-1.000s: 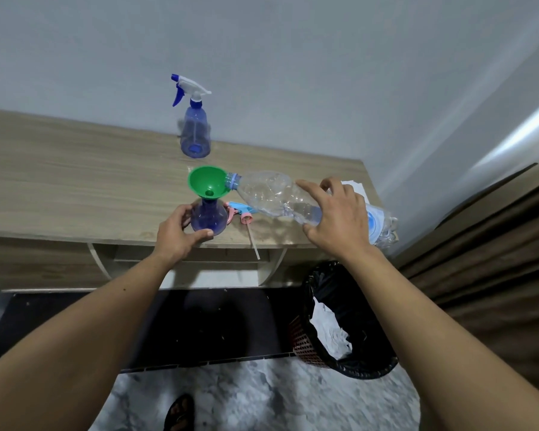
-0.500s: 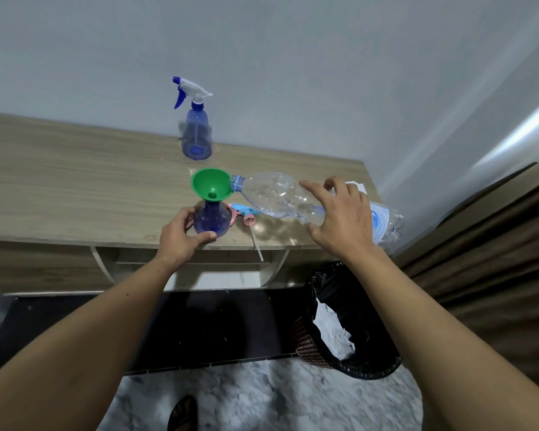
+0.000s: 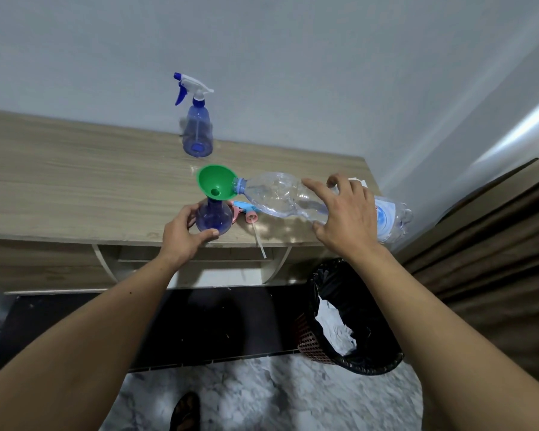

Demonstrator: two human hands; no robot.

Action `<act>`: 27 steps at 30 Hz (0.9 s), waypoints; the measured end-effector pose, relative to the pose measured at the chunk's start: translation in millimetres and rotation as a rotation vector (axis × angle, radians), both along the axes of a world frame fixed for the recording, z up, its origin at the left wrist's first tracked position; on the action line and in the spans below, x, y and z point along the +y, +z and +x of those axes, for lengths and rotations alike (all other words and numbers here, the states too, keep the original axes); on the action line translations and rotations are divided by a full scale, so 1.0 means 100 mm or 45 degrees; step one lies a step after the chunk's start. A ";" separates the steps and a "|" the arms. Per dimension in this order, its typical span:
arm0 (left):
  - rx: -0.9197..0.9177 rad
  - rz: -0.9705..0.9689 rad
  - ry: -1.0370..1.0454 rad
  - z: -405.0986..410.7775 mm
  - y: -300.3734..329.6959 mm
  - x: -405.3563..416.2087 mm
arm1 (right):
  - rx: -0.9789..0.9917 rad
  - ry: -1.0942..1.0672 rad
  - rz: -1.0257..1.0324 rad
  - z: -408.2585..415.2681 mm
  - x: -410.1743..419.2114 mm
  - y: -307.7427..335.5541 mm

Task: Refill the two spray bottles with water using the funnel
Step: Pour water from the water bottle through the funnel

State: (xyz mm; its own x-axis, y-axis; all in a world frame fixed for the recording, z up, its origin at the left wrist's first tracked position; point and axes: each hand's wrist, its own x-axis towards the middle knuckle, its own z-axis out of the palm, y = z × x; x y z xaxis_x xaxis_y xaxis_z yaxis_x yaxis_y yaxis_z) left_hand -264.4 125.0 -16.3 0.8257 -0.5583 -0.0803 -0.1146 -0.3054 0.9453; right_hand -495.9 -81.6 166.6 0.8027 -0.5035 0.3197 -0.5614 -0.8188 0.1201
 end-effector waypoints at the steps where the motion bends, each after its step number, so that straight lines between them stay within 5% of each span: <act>1: -0.001 0.001 0.002 0.00 0.00 0.00 | -0.002 0.001 -0.006 0.00 0.00 0.00; 27: -0.017 0.014 -0.002 -0.03 0.03 0.02 | -0.055 0.010 0.041 -0.01 -0.02 -0.07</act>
